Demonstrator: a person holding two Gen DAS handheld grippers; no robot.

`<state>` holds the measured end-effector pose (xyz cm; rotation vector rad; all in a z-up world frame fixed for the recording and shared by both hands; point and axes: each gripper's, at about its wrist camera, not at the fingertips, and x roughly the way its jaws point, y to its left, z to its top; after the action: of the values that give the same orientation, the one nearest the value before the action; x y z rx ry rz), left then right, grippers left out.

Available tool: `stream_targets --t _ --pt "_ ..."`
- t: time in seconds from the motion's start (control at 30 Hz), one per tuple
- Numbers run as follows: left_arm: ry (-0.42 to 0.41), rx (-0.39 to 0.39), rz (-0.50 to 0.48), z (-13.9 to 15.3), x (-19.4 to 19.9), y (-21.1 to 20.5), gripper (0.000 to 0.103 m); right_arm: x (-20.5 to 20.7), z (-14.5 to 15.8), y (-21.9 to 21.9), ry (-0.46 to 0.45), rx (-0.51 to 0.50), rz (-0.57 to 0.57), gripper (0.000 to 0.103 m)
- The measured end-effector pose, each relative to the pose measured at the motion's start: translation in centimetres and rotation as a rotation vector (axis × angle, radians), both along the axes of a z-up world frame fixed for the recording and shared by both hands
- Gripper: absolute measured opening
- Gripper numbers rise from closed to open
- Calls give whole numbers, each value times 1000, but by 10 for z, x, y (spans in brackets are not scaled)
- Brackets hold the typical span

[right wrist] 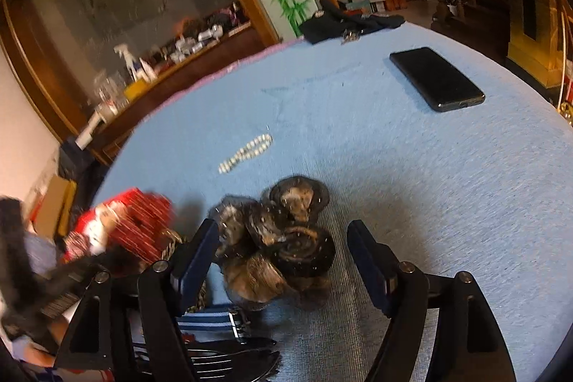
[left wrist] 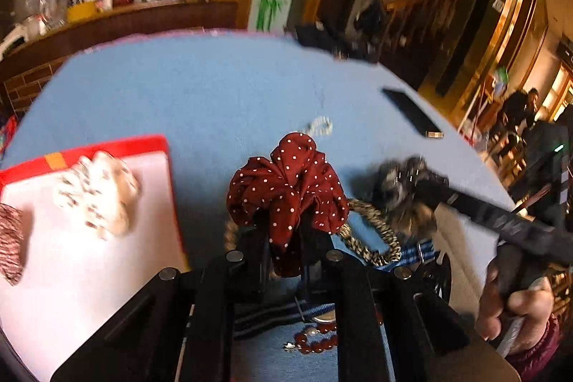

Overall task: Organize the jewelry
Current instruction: 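Grasp the red polka-dot scrunchie with the left gripper while the right grasps the black sheer scrunchie, then lift both held scrunchies above the table with both grippers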

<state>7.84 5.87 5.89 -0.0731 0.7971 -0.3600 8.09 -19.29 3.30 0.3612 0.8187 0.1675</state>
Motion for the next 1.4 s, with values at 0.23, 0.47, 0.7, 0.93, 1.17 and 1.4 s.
stream_targets --t 0.23,0.47,0.7,0.93,1.17,1.4 --pt "-91 19 13 15 -13 1 12 2 -5 8 -2 -43 22 17" --pt "-160 37 7 22 -31 -2 12 -31 34 4 -258 -47 -13 15" --pt "-197 97 20 21 -32 -8 12 -38 42 9 -296 7 28 16" --pt "-218 150 32 19 -32 -13 12 -39 45 19 -298 -12 65 16" --pt "-221 159 38 19 -30 -13 12 -39 45 21 -301 -14 79 16" --pt "-227 174 39 19 -32 -15 12 -40 45 23 -303 -18 92 16"
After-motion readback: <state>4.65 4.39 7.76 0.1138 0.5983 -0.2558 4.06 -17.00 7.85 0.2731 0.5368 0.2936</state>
